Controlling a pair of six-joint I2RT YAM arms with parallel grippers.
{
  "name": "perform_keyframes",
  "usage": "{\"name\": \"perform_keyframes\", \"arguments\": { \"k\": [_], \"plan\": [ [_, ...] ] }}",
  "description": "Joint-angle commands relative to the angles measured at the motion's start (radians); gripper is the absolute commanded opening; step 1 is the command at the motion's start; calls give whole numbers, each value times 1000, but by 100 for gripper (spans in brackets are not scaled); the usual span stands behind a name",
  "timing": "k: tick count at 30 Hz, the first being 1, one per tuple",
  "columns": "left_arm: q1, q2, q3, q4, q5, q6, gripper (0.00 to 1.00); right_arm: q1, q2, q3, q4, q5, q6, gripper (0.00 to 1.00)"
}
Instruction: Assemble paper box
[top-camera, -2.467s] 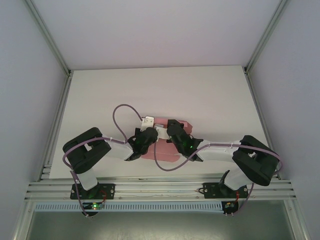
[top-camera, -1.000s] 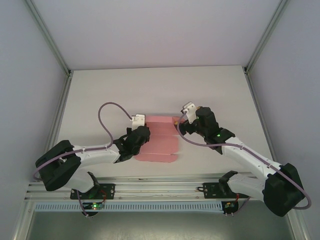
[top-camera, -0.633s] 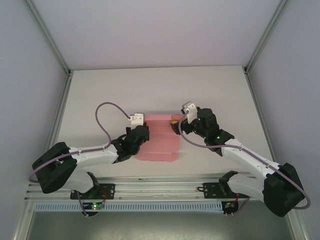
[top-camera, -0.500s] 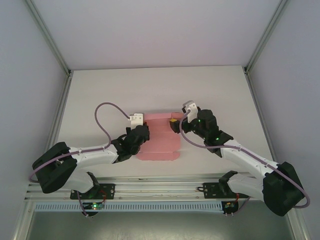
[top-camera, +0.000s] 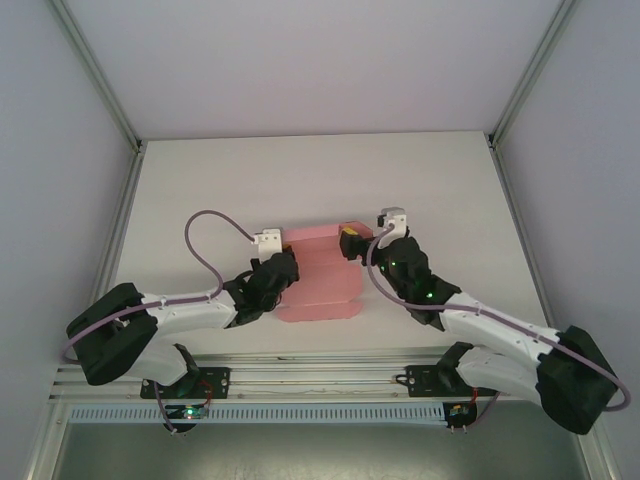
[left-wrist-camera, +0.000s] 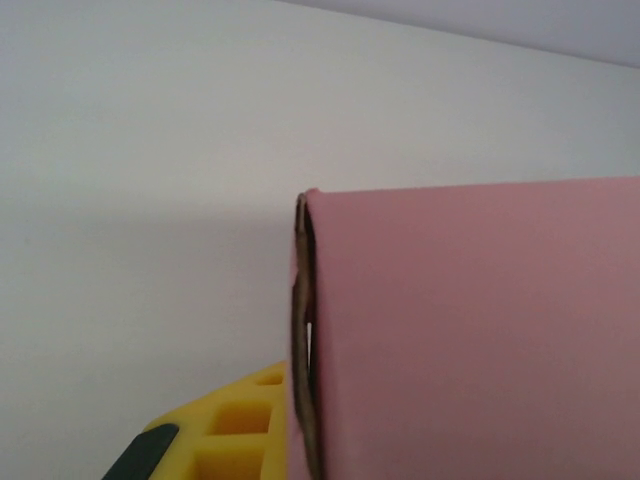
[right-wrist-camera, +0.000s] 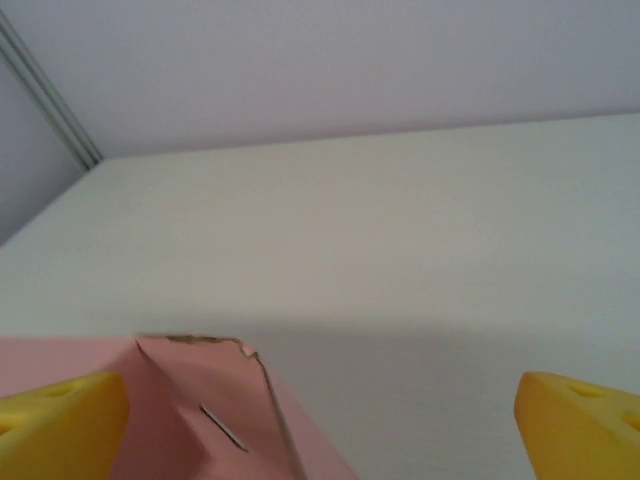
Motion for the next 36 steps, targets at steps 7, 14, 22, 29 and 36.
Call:
{"name": "perform_keyframes", "arguments": {
  "k": [7, 14, 22, 29, 36],
  "plan": [
    [-7, -36, 22, -95, -75, -95, 0, -43, -249, -95, -270, -59, 90, 98],
    [-7, -75, 12, -98, -69, -99, 0, -127, -292, -127, -448, -146, 69, 98],
    [-7, -117, 8, -125, -33, -91, 0, -161, -132, -122, -375, -155, 30, 98],
    [-7, -113, 5, -124, -12, -82, 0, -161, -65, -123, -226, -78, 7, 98],
    [-7, -104, 12, -119, 14, -68, 0, -159, -60, -129, -118, -158, -51, 98]
  ]
}}
